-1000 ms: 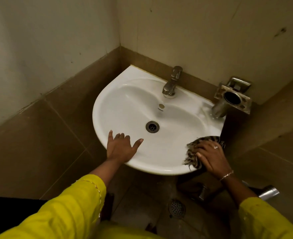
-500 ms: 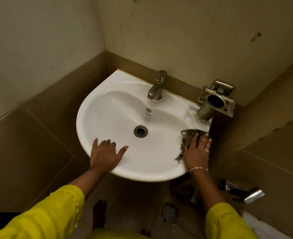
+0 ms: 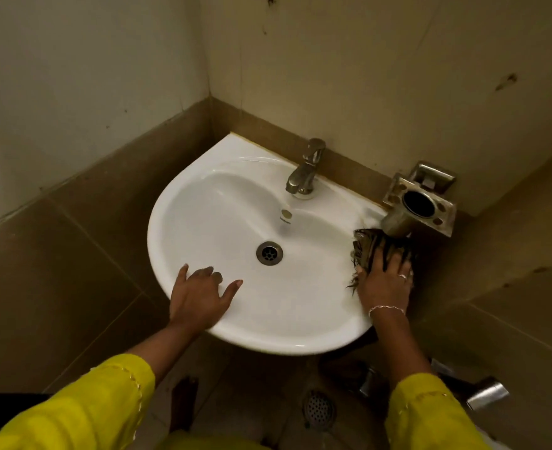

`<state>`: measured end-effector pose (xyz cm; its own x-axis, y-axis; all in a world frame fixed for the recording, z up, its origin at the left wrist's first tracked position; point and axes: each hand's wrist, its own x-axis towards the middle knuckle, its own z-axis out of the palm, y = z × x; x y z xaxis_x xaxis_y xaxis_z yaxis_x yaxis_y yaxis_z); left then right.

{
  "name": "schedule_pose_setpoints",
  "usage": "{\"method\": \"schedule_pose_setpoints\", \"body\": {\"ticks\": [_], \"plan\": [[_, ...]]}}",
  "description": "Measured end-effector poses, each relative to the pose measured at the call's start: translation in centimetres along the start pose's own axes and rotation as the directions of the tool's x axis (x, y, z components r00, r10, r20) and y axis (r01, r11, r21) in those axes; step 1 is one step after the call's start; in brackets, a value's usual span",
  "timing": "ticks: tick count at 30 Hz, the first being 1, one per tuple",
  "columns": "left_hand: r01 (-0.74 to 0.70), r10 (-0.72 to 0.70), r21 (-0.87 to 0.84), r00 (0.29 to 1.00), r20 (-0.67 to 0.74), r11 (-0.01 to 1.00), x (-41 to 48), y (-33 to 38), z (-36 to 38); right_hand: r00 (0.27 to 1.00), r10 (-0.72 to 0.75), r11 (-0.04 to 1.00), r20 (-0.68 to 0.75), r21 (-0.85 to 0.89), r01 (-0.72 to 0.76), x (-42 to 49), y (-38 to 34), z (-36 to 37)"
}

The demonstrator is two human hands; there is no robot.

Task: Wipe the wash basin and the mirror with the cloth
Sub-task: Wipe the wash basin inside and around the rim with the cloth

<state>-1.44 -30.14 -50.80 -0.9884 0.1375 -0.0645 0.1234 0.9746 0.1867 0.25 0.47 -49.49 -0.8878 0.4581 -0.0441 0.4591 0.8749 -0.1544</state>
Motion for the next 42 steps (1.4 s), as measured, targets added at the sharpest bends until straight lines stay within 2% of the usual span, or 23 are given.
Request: {"method": "schedule_pose_setpoints", "body": {"ticks": [5, 8, 11, 12, 15, 19, 23, 25, 27, 32, 38, 42], "plan": [[0.013, -0.013, -0.008, 1.0, -0.002, 1.0, -0.1, 0.1, -0.1, 0.998, -0.049, 0.999, -0.041, -0.022, 0.048, 2.9, 0.0, -0.7], [0.015, -0.015, -0.014, 1.0, -0.007, 1.0, -0.1, 0.0, 0.0, 0.999, -0.026, 0.999, 0.044, -0.017, 0.027, 4.5, -0.9, -0.3], [0.009, -0.009, -0.017, 1.0, -0.012, 1.0, -0.1, 0.0, 0.0, 0.999, -0.009, 0.998, -0.042, -0.066, 0.006, 5.5, -3.1, -1.0], [0.009, -0.009, -0.019, 1.0, -0.013, 1.0, -0.1, 0.0, 0.0, 1.0, -0.018, 0.997, -0.016, -0.069, 0.017, 6.0, -3.6, -0.8], [0.017, -0.018, -0.037, 1.0, -0.02, 0.999, -0.1, 0.1, -0.1, 0.999, 0.025, 1.0, -0.046, 0.006, -0.025, 7.7, -5.1, -0.1], [0.013, -0.014, -0.033, 0.999, -0.029, 0.999, -0.1, 0.2, -0.1, 0.993, 0.12, 0.989, 0.0, 0.084, -0.12, 9.6, -7.2, 0.2], [0.01, -0.012, -0.037, 0.999, -0.048, 0.999, -0.1, 0.2, 0.1, 0.987, 0.125, 0.981, -0.103, 0.163, -0.107, 9.8, -9.2, 0.1], [0.003, -0.006, -0.051, 0.998, -0.063, 0.999, 0.0, 0.1, 0.1, 0.995, 0.048, 0.992, -0.093, 0.122, -0.037, 9.9, -10.5, 0.3], [-0.003, 0.0, -0.055, 0.999, -0.052, 0.998, 0.0, 0.1, 0.0, 1.0, -0.005, 0.996, -0.025, 0.088, 0.007, 10.8, -11.5, 1.4], [-0.006, 0.0, -0.079, 0.998, -0.07, 0.997, -0.1, 0.1, 0.0, 0.979, -0.198, 0.98, 0.054, 0.018, 0.198, 10.8, -12.8, 1.8], [-0.021, 0.021, 0.008, 0.995, -0.096, 1.0, 0.0, 0.0, 0.0, 0.938, -0.34, 0.939, -0.07, -0.086, 0.334, 7.0, -12.9, 3.3], [-0.025, 0.023, -0.013, 0.992, -0.122, 1.0, 0.0, 0.0, 0.0, 0.901, -0.408, 0.911, -0.144, -0.126, 0.393, 6.8, -13.8, 4.3]]}}
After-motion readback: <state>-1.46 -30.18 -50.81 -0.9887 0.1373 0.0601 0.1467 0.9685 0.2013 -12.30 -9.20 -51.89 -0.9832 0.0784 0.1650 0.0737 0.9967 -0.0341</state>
